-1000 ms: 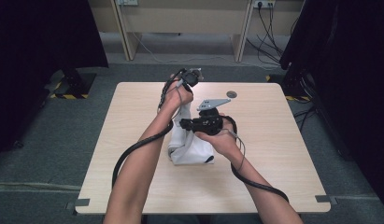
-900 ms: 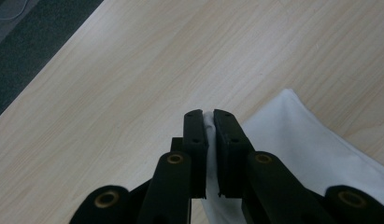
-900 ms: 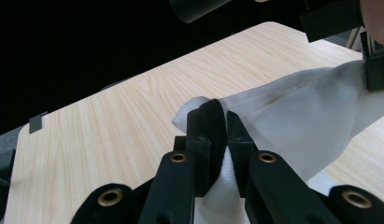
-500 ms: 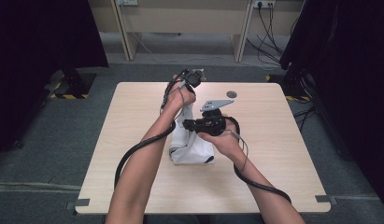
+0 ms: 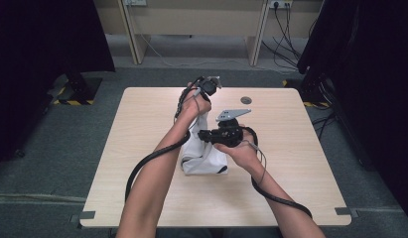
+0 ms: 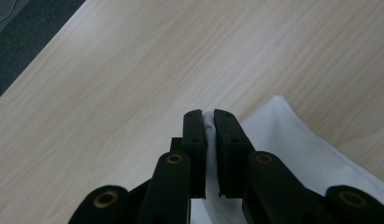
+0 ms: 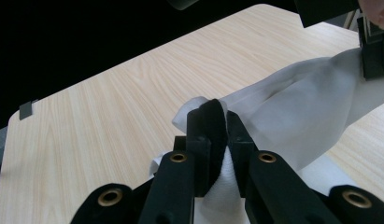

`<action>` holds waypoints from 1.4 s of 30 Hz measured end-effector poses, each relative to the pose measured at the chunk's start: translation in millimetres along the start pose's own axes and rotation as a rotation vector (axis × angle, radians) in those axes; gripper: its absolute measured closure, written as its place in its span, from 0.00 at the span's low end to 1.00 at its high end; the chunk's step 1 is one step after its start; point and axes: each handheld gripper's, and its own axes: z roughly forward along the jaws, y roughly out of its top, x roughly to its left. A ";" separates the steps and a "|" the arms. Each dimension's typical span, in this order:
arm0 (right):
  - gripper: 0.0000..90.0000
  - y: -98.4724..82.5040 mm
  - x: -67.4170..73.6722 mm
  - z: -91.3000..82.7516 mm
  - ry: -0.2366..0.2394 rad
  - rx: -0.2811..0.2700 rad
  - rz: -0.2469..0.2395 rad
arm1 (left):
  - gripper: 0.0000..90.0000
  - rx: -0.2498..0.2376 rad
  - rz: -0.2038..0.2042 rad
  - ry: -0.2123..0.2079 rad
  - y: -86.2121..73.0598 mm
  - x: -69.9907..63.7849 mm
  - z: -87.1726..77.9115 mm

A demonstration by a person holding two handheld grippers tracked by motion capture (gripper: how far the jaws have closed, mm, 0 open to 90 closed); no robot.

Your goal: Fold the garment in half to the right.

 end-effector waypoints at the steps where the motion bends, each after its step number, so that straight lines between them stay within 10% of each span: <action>1: 0.94 -1.2 -0.4 0.2 0.000 0.001 0.004 | 0.92 0.004 0.001 -0.001 0.0 -0.3 0.9; 42: 0.94 -29.8 -12.2 -0.4 -0.023 0.042 0.040 | 0.91 0.028 0.013 -0.017 1.8 -19.7 29.8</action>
